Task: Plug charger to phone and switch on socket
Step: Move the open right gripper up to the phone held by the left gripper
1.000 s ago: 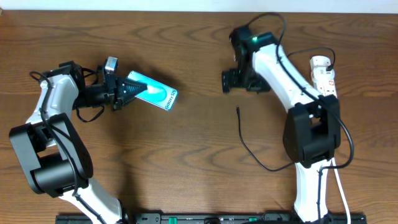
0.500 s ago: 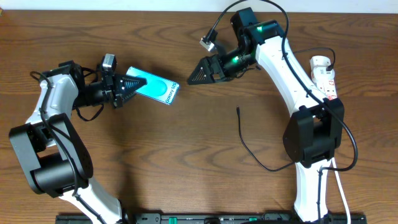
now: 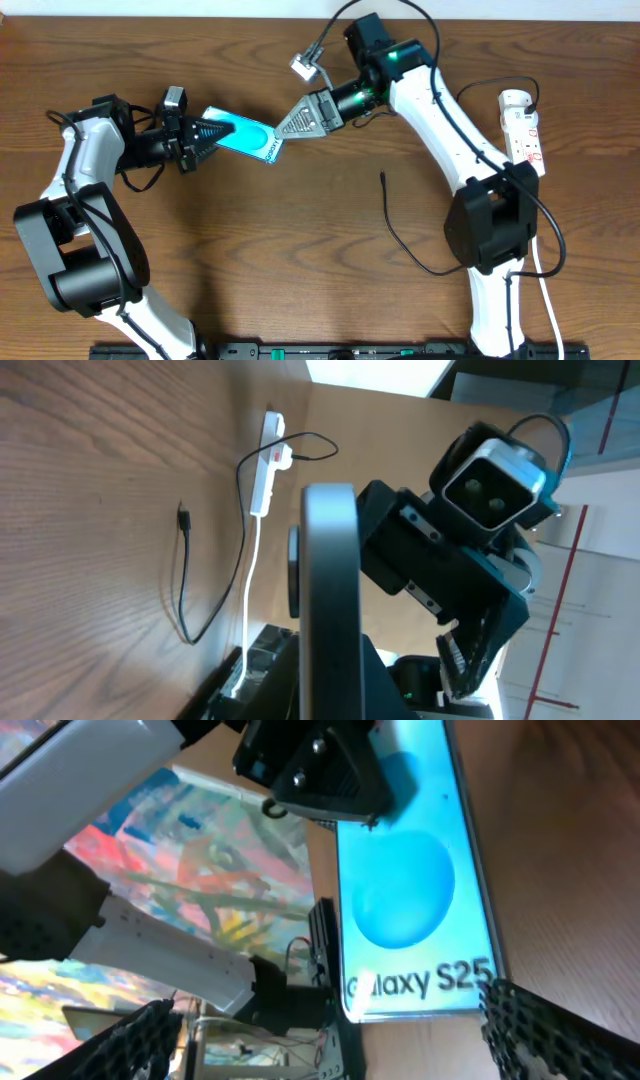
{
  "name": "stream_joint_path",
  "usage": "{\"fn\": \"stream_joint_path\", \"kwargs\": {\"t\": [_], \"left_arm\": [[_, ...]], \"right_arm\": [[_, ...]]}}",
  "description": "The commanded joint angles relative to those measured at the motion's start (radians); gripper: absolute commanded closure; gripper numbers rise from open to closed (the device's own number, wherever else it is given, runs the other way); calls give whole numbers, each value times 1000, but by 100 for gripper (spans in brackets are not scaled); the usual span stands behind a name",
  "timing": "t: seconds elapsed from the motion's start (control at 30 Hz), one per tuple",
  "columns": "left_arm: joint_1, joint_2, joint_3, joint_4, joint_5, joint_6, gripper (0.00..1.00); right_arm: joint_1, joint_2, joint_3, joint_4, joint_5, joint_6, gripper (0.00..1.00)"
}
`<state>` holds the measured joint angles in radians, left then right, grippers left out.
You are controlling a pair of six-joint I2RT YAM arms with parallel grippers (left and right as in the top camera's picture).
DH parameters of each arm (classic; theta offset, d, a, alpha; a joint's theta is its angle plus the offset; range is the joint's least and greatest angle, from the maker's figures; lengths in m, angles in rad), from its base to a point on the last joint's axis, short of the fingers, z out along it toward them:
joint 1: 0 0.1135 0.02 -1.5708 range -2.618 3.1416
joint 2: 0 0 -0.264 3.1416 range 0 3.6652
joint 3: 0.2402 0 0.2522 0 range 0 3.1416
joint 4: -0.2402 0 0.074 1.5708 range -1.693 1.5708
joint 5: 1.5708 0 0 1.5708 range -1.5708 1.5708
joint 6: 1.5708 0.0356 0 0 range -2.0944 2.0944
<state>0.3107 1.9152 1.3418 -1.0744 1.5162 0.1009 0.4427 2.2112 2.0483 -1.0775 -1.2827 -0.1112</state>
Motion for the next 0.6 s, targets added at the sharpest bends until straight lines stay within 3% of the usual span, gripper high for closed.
{"fn": "stream_joint_path", "kwargs": {"t": [0.0, 0.13, 0.27, 0.4, 0.57], "left_arm": [[14, -15, 34, 7, 57, -17, 93], [39, -15, 34, 23, 57, -16, 93], [51, -15, 34, 60, 57, -16, 93], [51, -15, 34, 75, 57, -16, 93], [51, -15, 34, 84, 57, -17, 93]], "right_arm": [[9, -6, 15, 53, 37, 148, 4], [3, -6, 15, 74, 119, 191, 4], [2, -6, 15, 100, 237, 336, 4], [4, -6, 15, 167, 232, 505, 4], [3, -6, 15, 292, 76, 682, 4]]}}
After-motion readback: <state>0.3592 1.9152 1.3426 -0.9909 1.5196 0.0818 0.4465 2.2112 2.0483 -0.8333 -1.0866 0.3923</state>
